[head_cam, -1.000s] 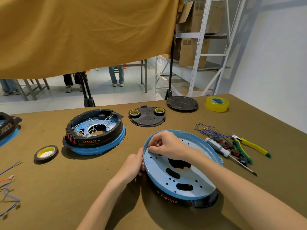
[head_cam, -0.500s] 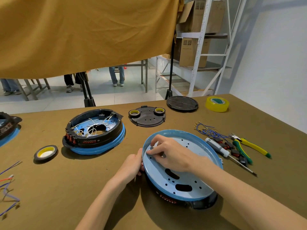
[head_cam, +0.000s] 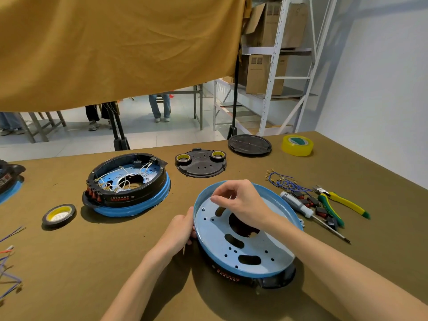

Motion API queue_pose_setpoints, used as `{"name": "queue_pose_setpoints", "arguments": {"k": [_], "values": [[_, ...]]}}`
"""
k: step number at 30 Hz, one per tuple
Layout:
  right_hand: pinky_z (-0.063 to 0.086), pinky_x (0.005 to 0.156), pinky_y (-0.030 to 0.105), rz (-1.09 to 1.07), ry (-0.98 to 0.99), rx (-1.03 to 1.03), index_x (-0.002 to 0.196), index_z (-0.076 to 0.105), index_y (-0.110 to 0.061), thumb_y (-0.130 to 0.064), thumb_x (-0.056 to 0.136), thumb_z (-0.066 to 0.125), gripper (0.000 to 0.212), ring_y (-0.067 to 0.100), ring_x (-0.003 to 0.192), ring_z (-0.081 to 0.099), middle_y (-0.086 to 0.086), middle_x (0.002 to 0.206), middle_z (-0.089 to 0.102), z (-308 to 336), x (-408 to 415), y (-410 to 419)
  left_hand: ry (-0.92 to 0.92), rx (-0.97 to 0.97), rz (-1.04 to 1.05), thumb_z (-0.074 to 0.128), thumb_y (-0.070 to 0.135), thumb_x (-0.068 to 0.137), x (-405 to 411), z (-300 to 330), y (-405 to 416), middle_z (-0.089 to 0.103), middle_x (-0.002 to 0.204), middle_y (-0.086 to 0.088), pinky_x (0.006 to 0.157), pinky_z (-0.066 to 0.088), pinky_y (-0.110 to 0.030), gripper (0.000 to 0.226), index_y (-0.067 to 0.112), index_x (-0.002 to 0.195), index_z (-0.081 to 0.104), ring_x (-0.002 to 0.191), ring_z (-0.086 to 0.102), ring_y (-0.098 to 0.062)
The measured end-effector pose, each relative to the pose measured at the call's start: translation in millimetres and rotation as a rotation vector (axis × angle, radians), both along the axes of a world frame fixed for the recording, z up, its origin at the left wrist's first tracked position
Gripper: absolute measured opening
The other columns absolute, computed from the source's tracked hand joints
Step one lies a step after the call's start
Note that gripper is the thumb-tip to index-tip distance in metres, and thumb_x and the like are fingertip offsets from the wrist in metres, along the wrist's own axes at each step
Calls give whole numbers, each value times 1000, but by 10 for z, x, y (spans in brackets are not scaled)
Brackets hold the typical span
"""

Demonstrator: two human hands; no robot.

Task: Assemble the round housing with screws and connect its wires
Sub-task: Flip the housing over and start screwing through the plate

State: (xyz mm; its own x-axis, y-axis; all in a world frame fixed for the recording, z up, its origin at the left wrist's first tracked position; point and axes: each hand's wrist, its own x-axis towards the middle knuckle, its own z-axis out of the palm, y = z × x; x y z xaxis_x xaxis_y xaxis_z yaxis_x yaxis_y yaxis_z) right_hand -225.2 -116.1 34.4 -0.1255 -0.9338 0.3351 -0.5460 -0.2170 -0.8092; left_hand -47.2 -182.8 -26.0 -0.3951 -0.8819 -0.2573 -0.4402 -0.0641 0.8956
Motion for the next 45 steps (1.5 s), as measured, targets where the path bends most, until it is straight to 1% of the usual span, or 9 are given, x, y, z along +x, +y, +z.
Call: {"name": "queue_pose_setpoints", "arguments": {"k": [5,10,16,20,26,35,38,41,45], "values": [[60,75,40,-18,28,38,93,79,-11,-17,95,73,9,20,79,70,0,85,76,-20,-22,-18,0,-1,8,24,54,109,0,1,3,60,77,-6,61,44,-22,62,10,88,62,66,53,-13],[48,66,21,99,251,142,94,83,-24,-24,91,75,8,7,74,59,-11,82,68,15,-113,42,18,-1,1,24,54,109,6,2,8,60,75,-5,63,44,-24,64,10,85,64,67,53,-14],[44,64,20,155,264,158,90,83,-38,-34,83,84,8,3,77,53,-10,84,61,-74,-161,184,-3,-6,10,24,55,109,-4,-4,12,59,70,-2,59,43,-20,65,12,81,63,63,52,-12],[44,64,18,129,215,168,85,83,-32,-31,83,85,3,3,75,55,-14,80,60,-120,-163,168,-33,-15,21,24,56,109,-1,-25,6,59,69,-1,61,43,-22,65,13,80,62,64,52,-13],[40,71,17,69,394,160,86,73,-34,-34,93,73,7,2,85,54,-16,88,57,-162,-155,115,-42,-12,26,24,56,109,-12,-46,-10,58,69,-2,61,43,-23,64,14,78,61,64,52,-13],[35,64,13,-72,267,52,87,82,-24,-22,91,75,8,-5,75,53,-14,76,64,-32,-194,13,11,7,25,16,57,108,-32,-65,-37,58,60,2,65,46,-25,70,12,76,59,65,55,-14],[35,64,13,-25,263,27,93,81,-28,-28,92,74,7,-4,75,53,-12,77,63,-1,-86,-33,64,45,26,10,67,103,-36,-33,-30,58,53,5,70,46,-29,79,16,64,57,69,57,-16],[37,64,11,60,335,35,102,81,-29,-30,93,75,12,-6,78,52,-13,80,63,-25,71,-86,74,40,24,9,65,104,-19,-44,-23,60,52,7,68,46,-29,80,17,68,62,71,59,-16],[41,66,14,58,335,88,97,83,-23,-22,91,75,10,3,81,57,-9,88,69,-49,160,-179,54,24,28,11,61,106,-11,-81,-43,57,59,2,67,46,-30,73,14,76,58,69,57,-17]]}}
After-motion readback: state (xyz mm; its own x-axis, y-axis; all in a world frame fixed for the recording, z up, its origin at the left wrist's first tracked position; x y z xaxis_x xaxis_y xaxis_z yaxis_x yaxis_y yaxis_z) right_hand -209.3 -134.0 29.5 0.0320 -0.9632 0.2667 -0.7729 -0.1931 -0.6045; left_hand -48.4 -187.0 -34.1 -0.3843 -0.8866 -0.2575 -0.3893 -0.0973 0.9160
